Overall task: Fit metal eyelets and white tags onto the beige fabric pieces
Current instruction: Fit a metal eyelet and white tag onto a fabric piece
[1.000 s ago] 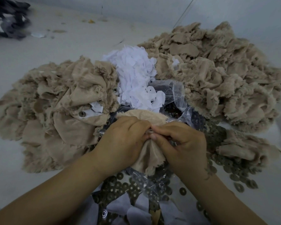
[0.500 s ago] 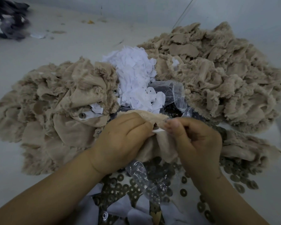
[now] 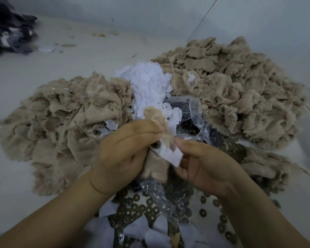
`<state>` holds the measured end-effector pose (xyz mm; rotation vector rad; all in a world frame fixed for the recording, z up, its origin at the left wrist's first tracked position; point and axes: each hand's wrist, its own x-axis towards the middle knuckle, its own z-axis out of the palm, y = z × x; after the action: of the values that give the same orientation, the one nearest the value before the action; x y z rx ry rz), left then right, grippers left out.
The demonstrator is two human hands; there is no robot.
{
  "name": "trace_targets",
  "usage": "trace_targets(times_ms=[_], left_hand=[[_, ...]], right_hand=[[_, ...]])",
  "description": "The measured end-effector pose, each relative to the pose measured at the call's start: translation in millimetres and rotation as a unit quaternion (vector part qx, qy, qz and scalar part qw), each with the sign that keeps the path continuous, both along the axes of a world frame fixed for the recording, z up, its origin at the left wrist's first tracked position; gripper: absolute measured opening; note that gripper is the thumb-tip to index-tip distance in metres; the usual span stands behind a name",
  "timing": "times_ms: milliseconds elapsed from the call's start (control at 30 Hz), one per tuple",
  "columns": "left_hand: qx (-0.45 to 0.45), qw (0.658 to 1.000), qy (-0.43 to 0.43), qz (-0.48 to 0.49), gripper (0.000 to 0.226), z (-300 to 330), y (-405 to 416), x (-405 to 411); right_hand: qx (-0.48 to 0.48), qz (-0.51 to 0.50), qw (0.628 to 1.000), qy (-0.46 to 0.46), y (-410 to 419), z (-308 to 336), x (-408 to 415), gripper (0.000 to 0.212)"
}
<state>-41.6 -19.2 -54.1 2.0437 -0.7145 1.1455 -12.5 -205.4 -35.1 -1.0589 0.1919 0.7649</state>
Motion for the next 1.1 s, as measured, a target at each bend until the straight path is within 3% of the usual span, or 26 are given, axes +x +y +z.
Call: trace_targets(times_ms=[133,267,367,500,633,733,867,1000,1100], left_hand=[[-0.083,0.995,0.023,0.051,0.017,3.4,2.2,1.0],[-0.067,0.996,0.015,0.052,0.005,7.2,-0.9,9.1],[-0.056,0.997,0.008,0.048,0.008,5.1,0.7,12.6],[-0.051,0.997,0.038,0.041,0.014,-2.7,9.6,14.0],[-0.082,0.990,0.109,0.035,0.024,-4.7,10.6,12.8],[-0.124,0.977,0.176,0.003,0.025,0.3,6.0,12.0],[-0.073,0.967,0.244,0.019,0.026,5.9,-8.1,12.1],[-0.049,0.971,0.233,0.022,0.019,2.8,-13.1,11.3],[0.020,0.976,0.213,0.029,0.026,4.0,-14.9,11.6]], right_hand=[[-0.023,0.027,0.999,-0.005,8.1,-1.6,-5.6,0.048],[0.115,0.074,0.986,0.095,15.5,1.5,-7.1,0.051],[0.175,0.024,0.978,0.113,19.0,1.5,-1.6,0.051],[0.179,-0.012,0.982,0.060,19.9,-1.5,3.9,0.058],[0.138,0.000,0.990,-0.013,21.9,-7.9,2.6,0.046],[0.100,-0.045,0.991,-0.080,23.4,-12.7,1.4,0.036],[0.075,-0.093,0.984,-0.131,19.5,-12.9,-0.3,0.026],[0.086,-0.091,0.982,-0.140,18.4,-14.5,-1.4,0.024],[0.075,-0.100,0.982,-0.142,15.7,-17.2,-0.9,0.023]])
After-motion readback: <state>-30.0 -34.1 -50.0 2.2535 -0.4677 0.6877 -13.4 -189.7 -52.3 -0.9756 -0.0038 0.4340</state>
